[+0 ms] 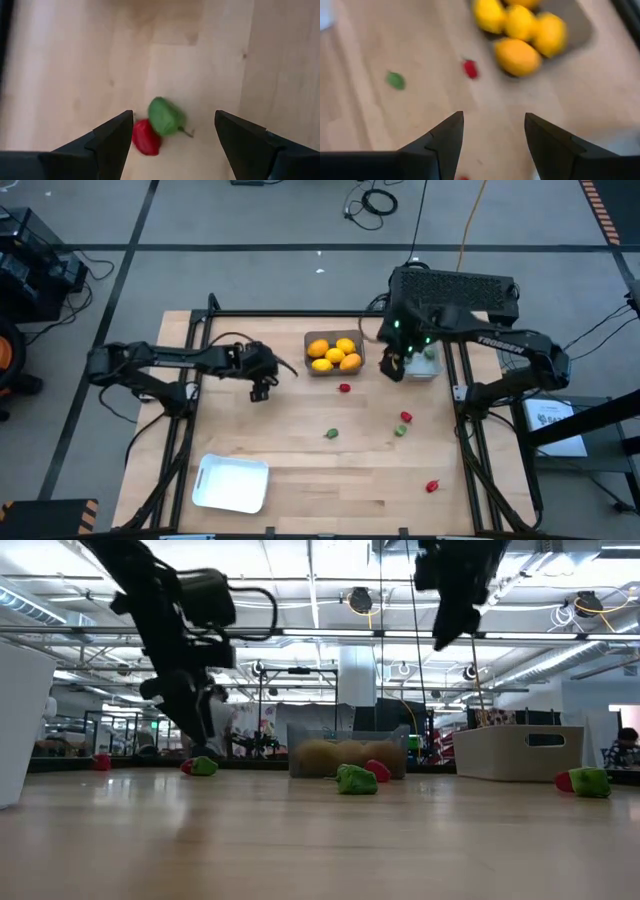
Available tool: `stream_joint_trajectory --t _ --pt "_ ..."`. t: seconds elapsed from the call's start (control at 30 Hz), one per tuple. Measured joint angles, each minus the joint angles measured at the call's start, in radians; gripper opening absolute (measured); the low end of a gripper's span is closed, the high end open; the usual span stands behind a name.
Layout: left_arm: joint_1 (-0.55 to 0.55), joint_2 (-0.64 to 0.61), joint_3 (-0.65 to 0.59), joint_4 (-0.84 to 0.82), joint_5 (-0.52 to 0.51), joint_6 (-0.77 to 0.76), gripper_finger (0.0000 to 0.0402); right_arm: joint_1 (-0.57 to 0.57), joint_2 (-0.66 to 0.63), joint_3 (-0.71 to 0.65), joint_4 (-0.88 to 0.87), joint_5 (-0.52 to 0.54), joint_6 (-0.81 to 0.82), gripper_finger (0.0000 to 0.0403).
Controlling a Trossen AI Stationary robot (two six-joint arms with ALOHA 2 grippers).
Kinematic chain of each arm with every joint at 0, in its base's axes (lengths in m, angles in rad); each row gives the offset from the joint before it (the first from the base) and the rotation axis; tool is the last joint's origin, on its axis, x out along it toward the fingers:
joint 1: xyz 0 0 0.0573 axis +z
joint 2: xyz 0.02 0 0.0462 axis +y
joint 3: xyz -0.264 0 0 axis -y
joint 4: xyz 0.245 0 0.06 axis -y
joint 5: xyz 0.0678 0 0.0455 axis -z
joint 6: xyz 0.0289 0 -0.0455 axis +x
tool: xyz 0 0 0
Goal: Sort produce into baskets
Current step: Put the green pepper into the gray bin
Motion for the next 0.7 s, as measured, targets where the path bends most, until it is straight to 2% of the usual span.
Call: stream_joint_trajectory --t 0.07,0.17,0.37,0.53,0.7 --pt "0.023 0.032 0.021 0.001 0.058 0.019 0.0288 0.068 0.0 -0.012 0.048 0.002 0.011 0.0201" --pt "0.045 0.068 0.056 0.003 0.078 0.067 0.0288 0.166 0.0 -0.027 0.105 0.026 0.026 0.0201" --pt "0.087 0.12 0.103 -0.014 0.125 0.112 0.0288 0.353 0.0 -0.091 0.24 0.212 0.064 0.0201" --pt "0.123 0.164 0.104 -0.017 0.143 0.127 0.0288 0.478 0.0 -0.193 0.458 0.354 0.063 0.0201" --pt "0.146 0.214 0.104 -0.026 0.18 0.133 0.0288 0.541 0.0 -0.302 0.693 0.37 0.065 0.0201"
